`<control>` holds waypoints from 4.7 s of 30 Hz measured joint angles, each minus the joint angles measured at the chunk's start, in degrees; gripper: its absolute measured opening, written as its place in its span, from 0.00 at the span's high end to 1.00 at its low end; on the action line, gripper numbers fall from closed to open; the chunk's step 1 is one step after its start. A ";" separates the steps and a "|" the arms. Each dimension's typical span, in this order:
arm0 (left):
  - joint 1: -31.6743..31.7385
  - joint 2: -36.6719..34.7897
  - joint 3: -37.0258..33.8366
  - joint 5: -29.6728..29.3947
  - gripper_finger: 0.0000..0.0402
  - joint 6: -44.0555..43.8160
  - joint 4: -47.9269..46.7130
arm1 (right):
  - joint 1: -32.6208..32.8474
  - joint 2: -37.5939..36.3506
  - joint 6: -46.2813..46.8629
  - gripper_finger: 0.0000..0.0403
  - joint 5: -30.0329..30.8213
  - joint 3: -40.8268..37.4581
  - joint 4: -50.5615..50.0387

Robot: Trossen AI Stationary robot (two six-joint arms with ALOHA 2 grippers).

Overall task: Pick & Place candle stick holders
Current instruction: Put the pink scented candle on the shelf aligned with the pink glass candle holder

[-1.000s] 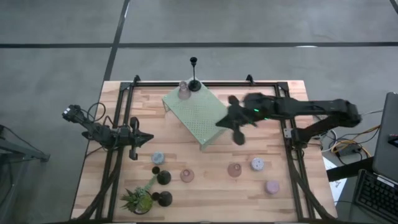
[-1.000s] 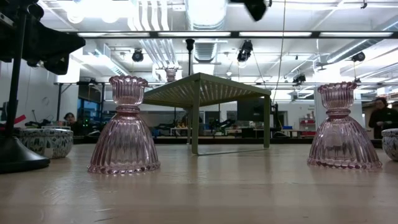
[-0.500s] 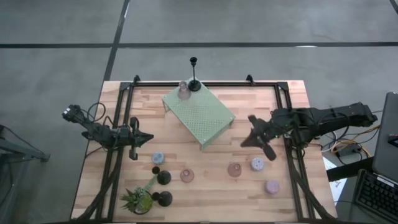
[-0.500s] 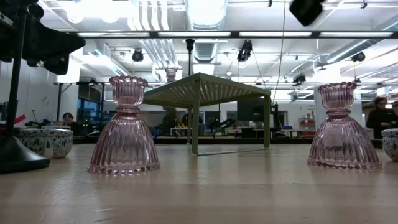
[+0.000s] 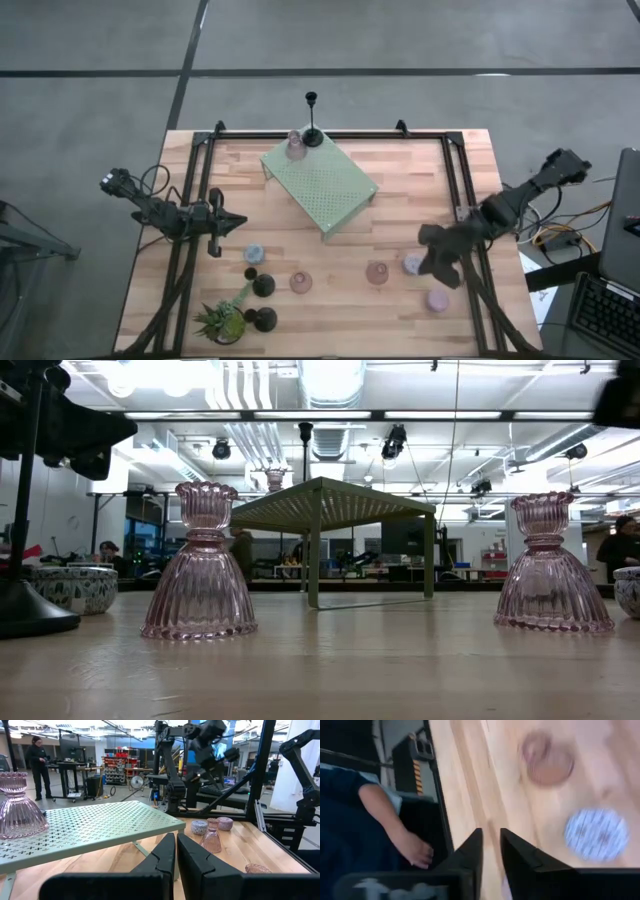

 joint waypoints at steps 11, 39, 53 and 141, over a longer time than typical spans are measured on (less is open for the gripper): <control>0.00 0.00 0.00 0.00 0.95 0.00 -0.02 | 16.86 11.42 23.67 0.50 2.10 -0.09 -4.93; 0.00 0.00 0.00 -0.02 0.95 -0.01 -0.01 | 18.91 30.32 21.56 0.09 -2.10 -0.20 -1.69; -0.01 0.02 0.00 -0.02 0.95 0.00 -0.02 | 18.74 29.36 18.45 0.09 -2.97 -0.22 -2.75; -0.01 0.02 0.00 -0.02 0.95 -0.02 -0.01 | -4.58 33.54 -16.40 0.26 7.19 31.81 -29.60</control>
